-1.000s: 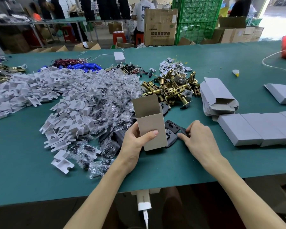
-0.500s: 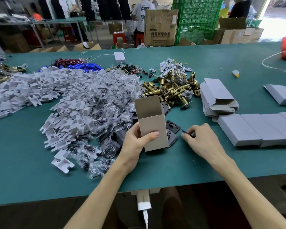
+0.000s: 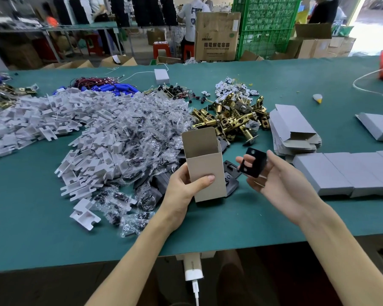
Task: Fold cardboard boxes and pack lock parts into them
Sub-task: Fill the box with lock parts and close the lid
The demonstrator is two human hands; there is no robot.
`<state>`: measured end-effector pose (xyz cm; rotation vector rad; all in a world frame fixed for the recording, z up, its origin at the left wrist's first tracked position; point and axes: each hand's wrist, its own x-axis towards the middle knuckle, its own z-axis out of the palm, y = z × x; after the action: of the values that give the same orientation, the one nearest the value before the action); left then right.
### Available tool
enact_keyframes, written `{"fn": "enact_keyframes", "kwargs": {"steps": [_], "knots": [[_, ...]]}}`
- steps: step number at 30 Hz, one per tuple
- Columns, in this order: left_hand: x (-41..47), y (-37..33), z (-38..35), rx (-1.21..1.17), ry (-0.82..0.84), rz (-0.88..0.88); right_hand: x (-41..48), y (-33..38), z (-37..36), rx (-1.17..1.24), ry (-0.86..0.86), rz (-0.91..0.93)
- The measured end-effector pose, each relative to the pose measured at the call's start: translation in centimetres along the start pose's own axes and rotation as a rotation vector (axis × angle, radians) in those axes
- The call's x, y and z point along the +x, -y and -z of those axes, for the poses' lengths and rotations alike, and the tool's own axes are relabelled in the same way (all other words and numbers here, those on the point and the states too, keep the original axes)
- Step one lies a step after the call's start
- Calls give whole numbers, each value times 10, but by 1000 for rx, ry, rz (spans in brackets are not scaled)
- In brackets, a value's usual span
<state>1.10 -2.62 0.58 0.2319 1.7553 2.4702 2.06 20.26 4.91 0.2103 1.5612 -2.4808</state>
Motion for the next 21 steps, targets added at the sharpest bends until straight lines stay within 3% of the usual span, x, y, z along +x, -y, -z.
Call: {"fn": "enact_keyframes", "kwargs": {"steps": [5,12,16,21], "knots": [[1,1,1,-1,0,-3,1,-2,-3,-10,84,55],[1,2,0,9,1,-3,6,-23,-13,-90,-112,185],[1,2,1,16,2,-5,5,-25,-16,-378,-276,390],[1,2,1,11,19,-5,-4,-2,-38,-706,-222,727]]}}
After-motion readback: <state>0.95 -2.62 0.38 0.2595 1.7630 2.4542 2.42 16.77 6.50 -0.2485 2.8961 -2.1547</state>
